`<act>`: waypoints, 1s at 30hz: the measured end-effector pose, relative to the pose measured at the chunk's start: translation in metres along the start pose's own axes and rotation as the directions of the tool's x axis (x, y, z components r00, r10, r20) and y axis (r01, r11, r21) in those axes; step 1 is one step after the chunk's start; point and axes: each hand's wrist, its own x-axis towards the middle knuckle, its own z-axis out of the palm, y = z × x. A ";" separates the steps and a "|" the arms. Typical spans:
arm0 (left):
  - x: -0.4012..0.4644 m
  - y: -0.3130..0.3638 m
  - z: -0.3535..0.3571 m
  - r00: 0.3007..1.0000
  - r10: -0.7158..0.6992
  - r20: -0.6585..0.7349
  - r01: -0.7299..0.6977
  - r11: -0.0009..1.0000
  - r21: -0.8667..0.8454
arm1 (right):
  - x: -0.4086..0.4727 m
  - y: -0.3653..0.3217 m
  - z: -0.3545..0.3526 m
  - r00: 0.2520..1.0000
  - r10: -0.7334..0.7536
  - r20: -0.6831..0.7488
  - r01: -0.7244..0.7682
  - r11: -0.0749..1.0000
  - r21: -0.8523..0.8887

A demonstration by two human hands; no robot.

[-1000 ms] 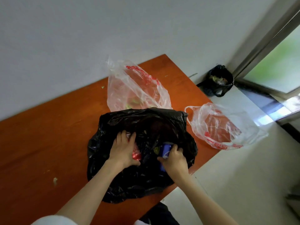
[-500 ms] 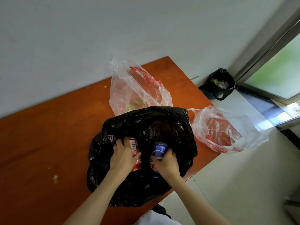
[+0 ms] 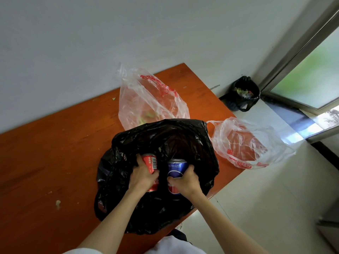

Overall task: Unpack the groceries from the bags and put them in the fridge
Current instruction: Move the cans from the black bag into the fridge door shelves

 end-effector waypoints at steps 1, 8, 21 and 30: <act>0.000 0.000 -0.001 1.000 -0.011 0.004 0.011 1.000 -0.029 | -0.001 0.001 -0.003 1.000 -0.021 0.006 0.021 0.999 0.024; -0.024 0.001 -0.007 0.989 0.108 -0.105 -0.129 0.967 -0.222 | -0.014 -0.004 -0.028 0.974 -0.218 0.060 0.207 0.966 0.158; -0.105 0.043 -0.042 0.953 0.182 -0.242 -0.296 0.731 -0.615 | -0.060 0.002 -0.095 0.893 -0.448 -0.048 0.421 0.792 0.442; -0.166 0.097 -0.016 0.904 0.385 0.187 -0.004 0.445 -0.895 | -0.134 0.049 -0.168 0.891 -0.309 -0.334 0.454 0.635 0.625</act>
